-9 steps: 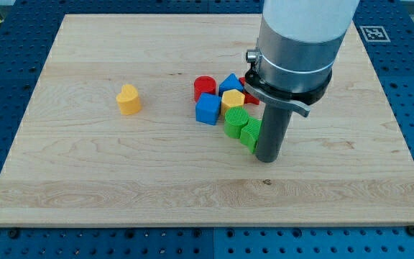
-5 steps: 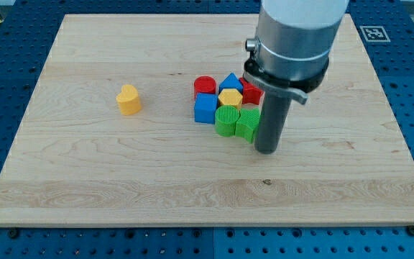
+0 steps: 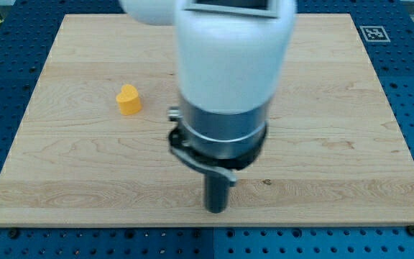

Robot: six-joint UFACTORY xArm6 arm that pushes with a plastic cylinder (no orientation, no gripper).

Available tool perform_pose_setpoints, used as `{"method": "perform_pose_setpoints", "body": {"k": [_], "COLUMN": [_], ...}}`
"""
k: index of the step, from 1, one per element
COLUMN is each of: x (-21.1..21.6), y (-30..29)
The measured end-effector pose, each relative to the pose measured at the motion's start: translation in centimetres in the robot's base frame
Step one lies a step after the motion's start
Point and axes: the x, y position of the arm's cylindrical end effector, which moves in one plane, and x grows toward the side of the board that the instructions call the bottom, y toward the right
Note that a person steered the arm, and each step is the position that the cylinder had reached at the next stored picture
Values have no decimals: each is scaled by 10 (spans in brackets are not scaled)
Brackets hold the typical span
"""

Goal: Slide the yellow heart to the bottom right of the green star

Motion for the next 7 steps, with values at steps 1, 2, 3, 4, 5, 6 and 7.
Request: {"method": "perform_pose_setpoints", "body": {"k": [1,2,3,4,5,6,7], "x": [-15,-18,-28,-62,-90,-96,-96], "y": [-39,-42,-73,-113,-135,-145,-146]}}
